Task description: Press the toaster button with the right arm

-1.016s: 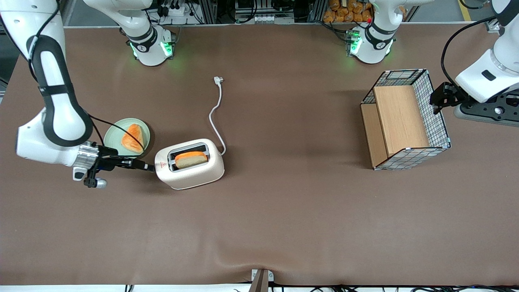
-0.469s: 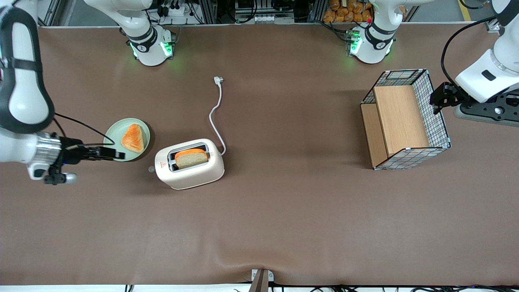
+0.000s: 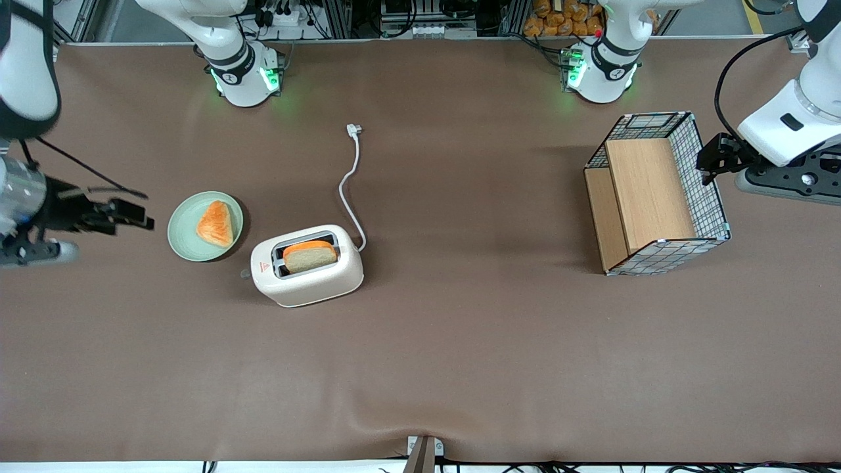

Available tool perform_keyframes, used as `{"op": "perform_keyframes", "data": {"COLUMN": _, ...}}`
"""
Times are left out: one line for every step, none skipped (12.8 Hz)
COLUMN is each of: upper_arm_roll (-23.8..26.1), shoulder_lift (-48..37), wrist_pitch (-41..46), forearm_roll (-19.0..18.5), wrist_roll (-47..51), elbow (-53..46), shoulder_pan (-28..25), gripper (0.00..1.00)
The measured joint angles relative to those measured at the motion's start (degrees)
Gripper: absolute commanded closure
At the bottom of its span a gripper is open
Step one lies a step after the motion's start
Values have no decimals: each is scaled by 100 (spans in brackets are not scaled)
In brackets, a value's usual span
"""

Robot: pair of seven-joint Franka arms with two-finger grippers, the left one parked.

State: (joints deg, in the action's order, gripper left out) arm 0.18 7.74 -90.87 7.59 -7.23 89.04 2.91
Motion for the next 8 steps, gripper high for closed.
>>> {"op": "perform_keyframes", "data": {"upper_arm_roll": -1, "shoulder_lift": -167, "wrist_pitch": 227, "forearm_roll": -155, "wrist_roll": 4, "elbow": -119, "shoulder_pan": -11, "gripper": 0}}
{"op": "perform_keyframes", "data": {"upper_arm_roll": -14, "shoulder_lift": -325, "wrist_pitch": 409, "forearm_roll": -336, "wrist_roll": 6, "elbow": -196, "shoulder_pan": -19, "gripper": 0}}
{"op": "perform_keyframes", "data": {"upper_arm_roll": -48, "shoulder_lift": -471, "wrist_pitch": 562, "forearm_roll": -480, "wrist_roll": 10, "elbow": -234, "shoulder_pan": -34, "gripper": 0}}
{"op": "perform_keyframes", "data": {"upper_arm_roll": -101, "shoulder_lift": -601, "wrist_pitch": 671, "forearm_roll": -553, "wrist_roll": 10, "elbow": -248, "shoulder_pan": -49, "gripper": 0}}
{"op": "perform_keyframes", "data": {"upper_arm_roll": -144, "shoulder_lift": -730, "wrist_pitch": 732, "forearm_roll": -586, "wrist_roll": 10, "elbow": -251, "shoulder_pan": -58, "gripper": 0}}
{"op": "perform_keyframes", "data": {"upper_arm_roll": -159, "shoulder_lift": -848, "wrist_pitch": 769, "forearm_roll": -639, "wrist_roll": 10, "elbow": -251, "shoulder_pan": -69, "gripper": 0}}
{"op": "perform_keyframes", "data": {"upper_arm_roll": -164, "shoulder_lift": -945, "wrist_pitch": 815, "forearm_roll": -718, "wrist_roll": 10, "elbow": -251, "shoulder_pan": -104, "gripper": 0}}
{"op": "perform_keyframes", "data": {"upper_arm_roll": -166, "shoulder_lift": -1013, "wrist_pitch": 846, "forearm_roll": -837, "wrist_roll": 10, "elbow": -249, "shoulder_pan": -164, "gripper": 0}}
